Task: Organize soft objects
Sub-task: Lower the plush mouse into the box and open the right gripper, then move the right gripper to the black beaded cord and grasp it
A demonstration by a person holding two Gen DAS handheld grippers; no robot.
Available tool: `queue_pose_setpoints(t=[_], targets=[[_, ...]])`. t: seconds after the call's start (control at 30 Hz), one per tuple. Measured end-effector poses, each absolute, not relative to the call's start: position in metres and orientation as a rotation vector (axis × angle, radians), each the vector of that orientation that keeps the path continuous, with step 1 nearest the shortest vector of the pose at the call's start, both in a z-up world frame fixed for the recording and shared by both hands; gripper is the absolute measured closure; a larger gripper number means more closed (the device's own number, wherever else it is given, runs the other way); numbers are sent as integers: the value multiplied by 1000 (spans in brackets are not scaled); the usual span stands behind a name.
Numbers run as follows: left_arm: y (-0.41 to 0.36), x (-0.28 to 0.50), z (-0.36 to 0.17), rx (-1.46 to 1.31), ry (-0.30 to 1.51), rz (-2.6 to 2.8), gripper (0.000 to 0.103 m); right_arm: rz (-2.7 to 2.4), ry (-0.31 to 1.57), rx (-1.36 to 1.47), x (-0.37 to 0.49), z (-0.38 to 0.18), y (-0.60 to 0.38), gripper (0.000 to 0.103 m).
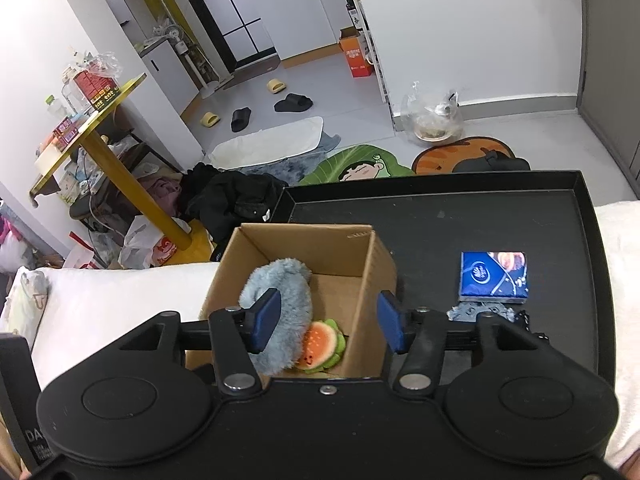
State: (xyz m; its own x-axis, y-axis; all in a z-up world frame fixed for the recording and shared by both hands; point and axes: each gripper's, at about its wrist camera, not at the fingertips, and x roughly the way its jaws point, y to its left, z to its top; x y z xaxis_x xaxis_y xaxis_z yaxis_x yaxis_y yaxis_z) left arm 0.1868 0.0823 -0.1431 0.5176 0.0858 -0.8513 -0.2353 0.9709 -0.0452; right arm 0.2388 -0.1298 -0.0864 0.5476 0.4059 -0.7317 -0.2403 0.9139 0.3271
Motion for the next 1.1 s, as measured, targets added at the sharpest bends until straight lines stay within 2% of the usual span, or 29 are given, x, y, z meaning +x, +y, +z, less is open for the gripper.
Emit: queue_pose_setpoints(t=[0.1, 0.2, 0.3, 0.5, 1.1], targets=[[80, 191, -142, -152, 1024, 194, 57, 387, 917, 208, 239, -87, -140, 47], [79, 192, -140, -133, 1021, 203, 55, 390, 930, 239, 241, -88, -153, 47], [72, 196, -138, -101, 1029, 190, 54, 375, 929, 231, 243, -88, -165, 42], [59, 200, -141, -25, 1050, 182, 52, 350, 930, 236, 248, -93, -193, 37], [38, 214, -143, 116, 1055, 225, 50, 304, 1044, 260, 260, -147, -250, 36]])
